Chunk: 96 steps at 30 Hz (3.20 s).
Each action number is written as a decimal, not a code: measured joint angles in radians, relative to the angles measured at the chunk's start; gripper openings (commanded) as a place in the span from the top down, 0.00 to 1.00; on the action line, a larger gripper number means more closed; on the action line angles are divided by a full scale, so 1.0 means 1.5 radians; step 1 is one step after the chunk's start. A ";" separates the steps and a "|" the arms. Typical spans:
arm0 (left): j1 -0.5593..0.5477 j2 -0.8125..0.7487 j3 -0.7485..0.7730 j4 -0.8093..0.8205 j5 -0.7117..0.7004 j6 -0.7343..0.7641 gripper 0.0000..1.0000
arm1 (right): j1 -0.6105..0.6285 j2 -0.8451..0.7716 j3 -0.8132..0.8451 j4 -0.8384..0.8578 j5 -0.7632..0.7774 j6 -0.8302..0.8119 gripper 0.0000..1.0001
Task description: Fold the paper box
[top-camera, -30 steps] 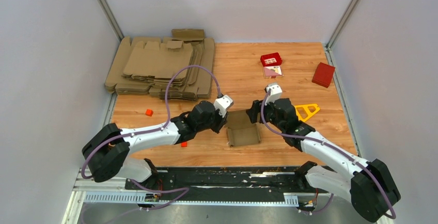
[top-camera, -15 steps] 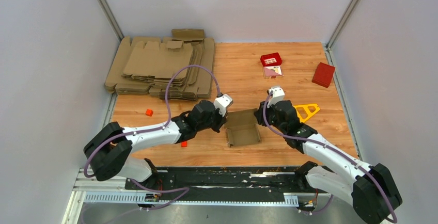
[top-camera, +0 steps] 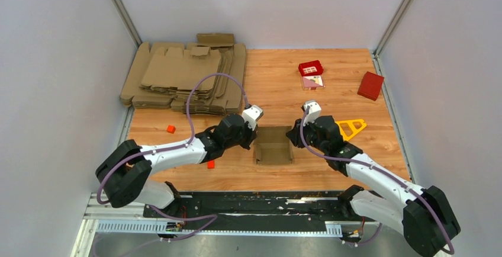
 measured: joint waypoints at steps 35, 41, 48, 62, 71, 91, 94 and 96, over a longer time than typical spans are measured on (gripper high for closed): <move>0.015 0.009 0.035 -0.082 -0.074 -0.294 0.73 | 0.044 0.024 0.000 0.022 0.016 -0.018 0.97; 0.015 0.010 0.035 -0.075 -0.057 -0.312 0.64 | 0.052 0.016 0.000 0.016 0.028 -0.018 0.97; 0.015 -0.011 0.006 -0.052 -0.051 -0.332 0.74 | 0.054 0.015 0.000 0.016 0.026 -0.018 0.97; 0.006 -0.050 -0.070 0.003 -0.023 -0.362 0.79 | 0.069 -0.034 -0.007 0.017 0.025 -0.015 0.97; 0.001 -0.057 -0.044 -0.026 -0.033 -0.327 0.77 | 0.069 -0.013 0.019 0.009 0.044 -0.018 0.87; 0.000 -0.016 0.056 0.003 -0.087 -0.229 0.56 | 0.082 0.086 0.103 -0.023 0.104 -0.001 0.51; 0.000 -0.035 0.032 0.000 -0.080 -0.229 0.50 | 0.081 0.036 0.092 -0.030 0.107 -0.007 0.45; 0.000 -0.062 0.011 -0.010 -0.075 -0.229 0.47 | 0.074 0.012 0.092 -0.031 0.107 -0.012 0.40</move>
